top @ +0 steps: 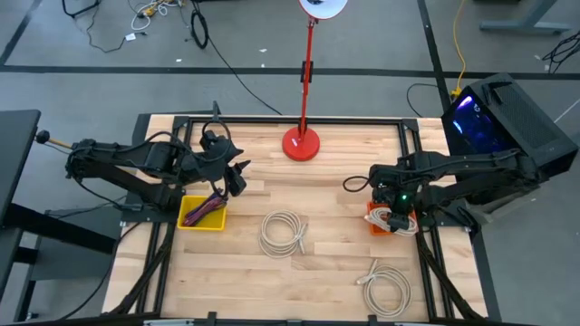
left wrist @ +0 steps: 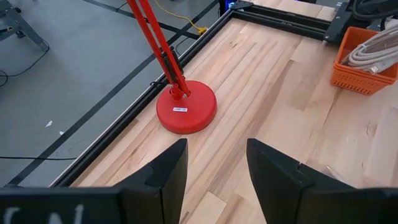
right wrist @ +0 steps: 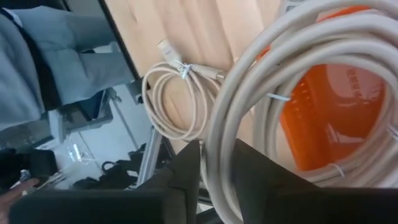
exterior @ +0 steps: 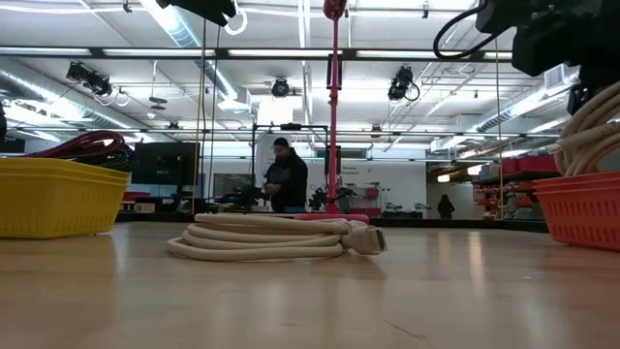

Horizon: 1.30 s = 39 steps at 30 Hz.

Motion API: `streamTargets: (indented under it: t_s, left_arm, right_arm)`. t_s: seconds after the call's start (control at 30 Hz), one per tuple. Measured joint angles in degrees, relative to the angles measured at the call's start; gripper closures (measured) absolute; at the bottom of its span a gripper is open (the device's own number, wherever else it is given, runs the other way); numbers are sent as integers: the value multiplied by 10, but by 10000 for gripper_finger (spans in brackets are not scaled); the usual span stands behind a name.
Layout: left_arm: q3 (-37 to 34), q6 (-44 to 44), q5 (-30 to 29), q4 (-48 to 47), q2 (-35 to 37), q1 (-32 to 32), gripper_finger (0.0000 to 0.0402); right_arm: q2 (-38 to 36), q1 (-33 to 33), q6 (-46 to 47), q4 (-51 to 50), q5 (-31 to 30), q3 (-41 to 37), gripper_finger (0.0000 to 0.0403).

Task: Pick & Place USB Port
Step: Put the brown HDMI cable into the orange bin

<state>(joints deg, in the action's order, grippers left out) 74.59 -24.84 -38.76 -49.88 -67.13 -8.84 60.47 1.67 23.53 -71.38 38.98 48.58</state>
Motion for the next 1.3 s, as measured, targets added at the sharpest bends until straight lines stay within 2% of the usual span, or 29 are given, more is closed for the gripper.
streamTargets:
  t_s: [0.27, 0.93, 1.2, 1.3]
  left_arm:
    - [0, 0, 0, 0, 0, 0, 230]
    - [0, -1, 0, 1, 0, 0, 230]
    - [0, -1, 0, 1, 0, 0, 230]
    - [0, -1, 0, 1, 0, 0, 230]
  right_arm:
    - [-18, 0, 22, 5, -15, 0, 320]
    - [-70, 0, 80, 9, -37, 0, 255]
    - [-70, 0, 80, 11, -57, 0, 248]
    - [-70, 0, 98, 43, -53, 0, 247]
